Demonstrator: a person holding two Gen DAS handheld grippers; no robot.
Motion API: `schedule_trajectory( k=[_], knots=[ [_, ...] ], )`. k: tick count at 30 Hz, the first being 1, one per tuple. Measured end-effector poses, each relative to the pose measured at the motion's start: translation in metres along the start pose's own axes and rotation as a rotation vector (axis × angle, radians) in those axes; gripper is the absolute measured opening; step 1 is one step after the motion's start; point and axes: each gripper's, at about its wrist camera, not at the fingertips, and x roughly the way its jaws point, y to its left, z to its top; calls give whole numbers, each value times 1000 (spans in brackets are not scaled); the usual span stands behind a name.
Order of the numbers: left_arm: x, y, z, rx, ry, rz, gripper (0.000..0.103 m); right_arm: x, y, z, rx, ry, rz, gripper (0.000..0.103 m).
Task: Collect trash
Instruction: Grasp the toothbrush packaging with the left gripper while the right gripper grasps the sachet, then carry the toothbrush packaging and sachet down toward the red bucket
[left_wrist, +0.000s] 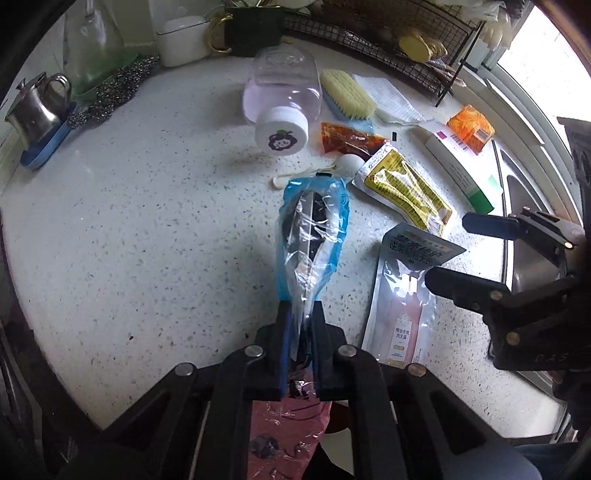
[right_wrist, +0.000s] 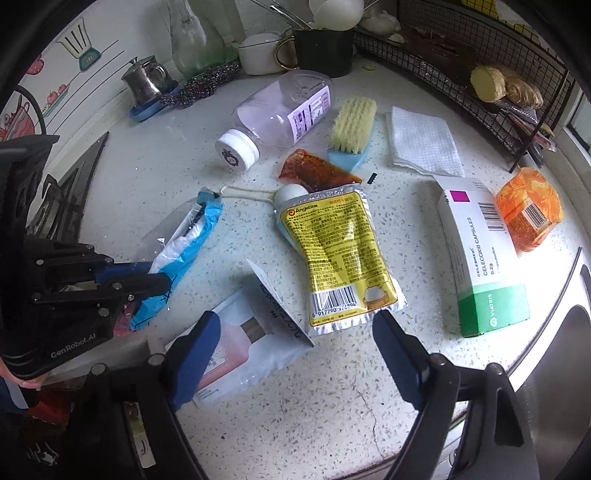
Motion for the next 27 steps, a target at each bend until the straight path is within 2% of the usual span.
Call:
schedule_trajectory(
  k=[5, 7, 9, 10, 13, 18, 27],
  knots=[
    [-9, 1, -7, -5, -17, -3, 8, 12, 11, 4, -32, 42, 4, 45],
    [-11, 2, -9, -14, -23, -2, 8, 17, 20, 3, -58, 56, 1, 39],
    [-12, 3, -11, -26, -25, -1, 8, 23, 26, 2, -86, 64, -17, 28],
    [-13, 5, -14, -24, -22, -2, 8, 25, 28, 2, -90, 71, -8, 13],
    [-12, -1, -19, -13, -23, 18, 8, 28, 34, 1, -97, 68, 25, 3],
    [-25, -9, -27, -53, -49, 20, 8, 13, 50, -7, -150, 28, 21, 1],
    [-57, -46, -56, -123, -99, 72, 8, -22, 47, -33, -227, -6, 79, 1]
  ],
)
